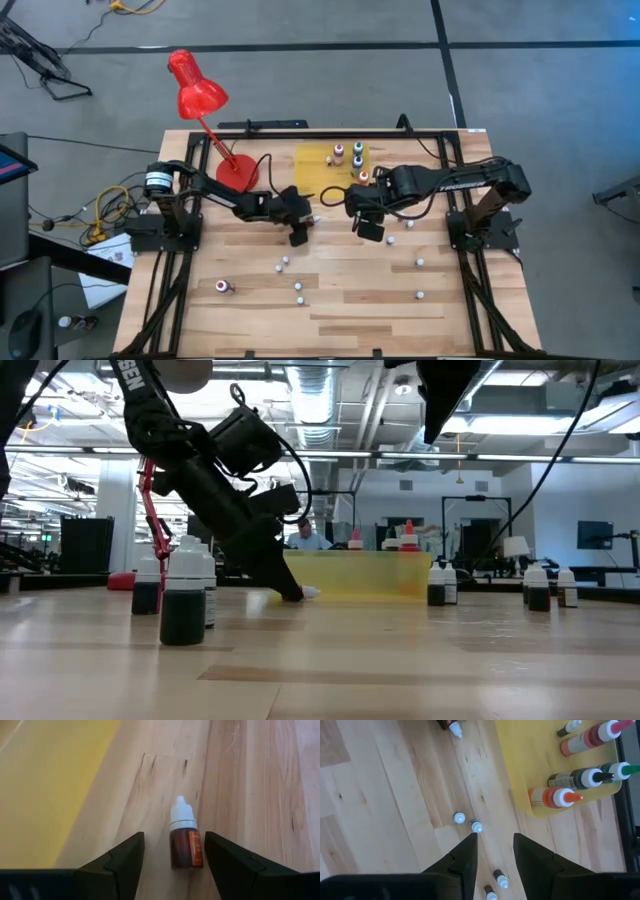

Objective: Pick & Place food coloring
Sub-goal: Put the small orange food coloring bottle into the yellow bin

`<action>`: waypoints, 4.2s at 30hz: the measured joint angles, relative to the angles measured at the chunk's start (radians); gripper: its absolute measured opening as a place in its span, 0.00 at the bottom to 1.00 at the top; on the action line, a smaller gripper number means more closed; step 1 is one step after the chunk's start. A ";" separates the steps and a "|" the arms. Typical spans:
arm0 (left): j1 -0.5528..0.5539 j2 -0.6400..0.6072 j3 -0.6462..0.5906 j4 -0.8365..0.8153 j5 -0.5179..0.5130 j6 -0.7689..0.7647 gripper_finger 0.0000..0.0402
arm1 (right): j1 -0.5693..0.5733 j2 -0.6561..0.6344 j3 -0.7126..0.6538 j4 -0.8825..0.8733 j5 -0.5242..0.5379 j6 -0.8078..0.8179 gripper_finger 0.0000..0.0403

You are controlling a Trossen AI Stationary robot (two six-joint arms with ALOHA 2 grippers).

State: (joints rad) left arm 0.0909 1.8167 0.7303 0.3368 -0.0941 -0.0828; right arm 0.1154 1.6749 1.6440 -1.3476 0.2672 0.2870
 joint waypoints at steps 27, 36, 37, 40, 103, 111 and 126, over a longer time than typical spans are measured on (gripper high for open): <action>-0.051 -0.505 -0.001 -0.177 0.341 -0.034 0.15 | 0.101 0.020 0.000 0.264 0.237 -0.305 0.29; -0.164 -0.726 -0.002 -0.200 0.282 -0.022 0.15 | 0.189 0.020 0.000 0.690 0.230 -0.643 0.29; -0.177 -0.737 -0.002 -0.192 0.268 -0.013 0.15 | 0.191 0.020 0.000 0.719 0.229 -0.657 0.29; -0.207 -0.761 -0.002 -0.188 0.221 0.002 0.15 | 0.190 0.020 0.000 0.791 0.227 -0.661 0.29; -0.223 -0.759 -0.002 -0.065 0.137 0.065 0.25 | 0.104 0.042 0.000 0.925 -0.108 -0.328 0.10; -0.173 -0.761 0.000 -0.048 0.085 0.080 0.47 | 0.065 0.002 0.000 0.768 -0.112 -0.224 0.11; -0.111 -0.802 0.000 -0.397 0.045 -0.036 0.60 | -0.268 0.080 0.003 0.613 -0.094 -0.202 0.13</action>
State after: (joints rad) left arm -0.0196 1.0147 0.7298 -0.0599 -0.0495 -0.1193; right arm -0.1530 1.7548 1.6472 -0.7348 0.1732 0.0850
